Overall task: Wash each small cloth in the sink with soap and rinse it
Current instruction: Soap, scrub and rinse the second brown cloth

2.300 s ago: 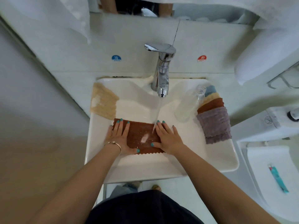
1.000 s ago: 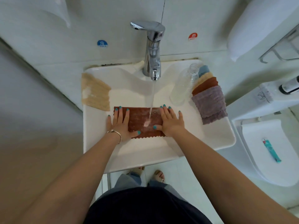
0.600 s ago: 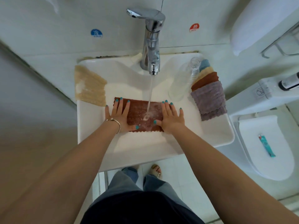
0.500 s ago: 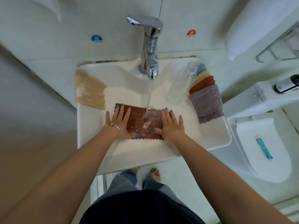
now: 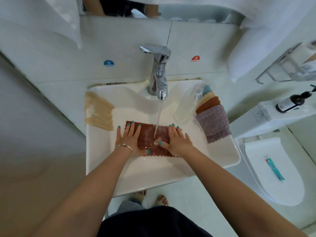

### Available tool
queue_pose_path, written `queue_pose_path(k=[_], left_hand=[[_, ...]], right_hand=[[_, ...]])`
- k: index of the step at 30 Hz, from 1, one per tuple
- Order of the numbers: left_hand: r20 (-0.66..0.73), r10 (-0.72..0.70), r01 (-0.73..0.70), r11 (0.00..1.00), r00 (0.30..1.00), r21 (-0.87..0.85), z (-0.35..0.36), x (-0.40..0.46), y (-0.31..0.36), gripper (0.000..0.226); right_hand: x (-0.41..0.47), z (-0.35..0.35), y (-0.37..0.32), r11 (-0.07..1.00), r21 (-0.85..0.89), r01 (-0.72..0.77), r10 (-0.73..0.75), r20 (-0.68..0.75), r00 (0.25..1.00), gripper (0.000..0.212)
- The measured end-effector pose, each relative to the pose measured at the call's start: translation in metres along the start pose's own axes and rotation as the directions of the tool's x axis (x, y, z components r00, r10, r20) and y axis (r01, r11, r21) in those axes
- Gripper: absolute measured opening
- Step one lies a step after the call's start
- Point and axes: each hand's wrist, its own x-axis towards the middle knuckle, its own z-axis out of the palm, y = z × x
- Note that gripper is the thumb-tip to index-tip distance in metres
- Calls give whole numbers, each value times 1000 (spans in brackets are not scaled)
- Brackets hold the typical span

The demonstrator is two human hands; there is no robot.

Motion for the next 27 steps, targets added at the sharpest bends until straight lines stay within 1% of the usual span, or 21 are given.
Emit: queue_pose_path(k=[2,3,5,7,9,10,11,13,15,16,20,22,23,24,26,27], left_hand=[[-2,-12,12,1000,1000,-17,2,0,0,120],[0,-16,16,999,1000,-29,2,0,1,120],[7,-27,27,999,1000,-46,3,-2,4,122],[11,-37,38,998,999,-57,4,-3,6,123],[8,-39,40,997,999,-65,5,-3,7,124],[6,-38,38,997,999,-70,5,-3,7,124],[4,-37,37,996,999,-75,5,-3,7,124],[-3,-36,36,995,999,-92,5,-3,6,124],[-10,-32,31,994,999,-109,5,-4,6,123],[-15,-31,29,993,999,-112,6,-5,7,123],[-28,-33,29,991,999,-133,8,-5,5,124],[-3,-33,32,990,999,-136,6,-4,6,124],[25,-32,35,990,999,-136,4,-4,8,126],[45,-36,42,989,998,-144,1,-3,11,128],[46,-29,36,984,999,-173,-6,1,16,130],[27,-4,9,979,1000,-204,-10,3,18,129]], right_hand=[[-19,-15,-7,976,177,124,-98,-152,984,81],[-29,-25,-10,952,252,176,-116,-235,965,80],[-45,-45,-18,890,378,256,-106,-375,921,79],[-56,-68,-27,818,460,346,-97,-484,870,81],[-60,-91,-36,754,496,431,-90,-572,815,83],[-59,-102,-40,739,489,463,-89,-610,787,84],[-56,-114,-44,743,462,485,-91,-647,757,85],[-49,-136,-53,789,363,496,-107,-713,693,87],[-41,-153,-61,850,241,468,-140,-754,642,87],[-38,-158,-64,877,187,442,-158,-758,633,85],[-36,-165,-70,905,105,412,-191,-766,614,76],[-37,-164,-64,913,55,404,-233,-743,627,75],[-39,-158,-59,908,62,414,-246,-721,648,76],[-42,-150,-53,888,108,447,-253,-698,670,78],[-47,-119,-44,795,293,532,-213,-685,696,79],[-49,-98,-39,740,380,555,-174,-689,704,76]])
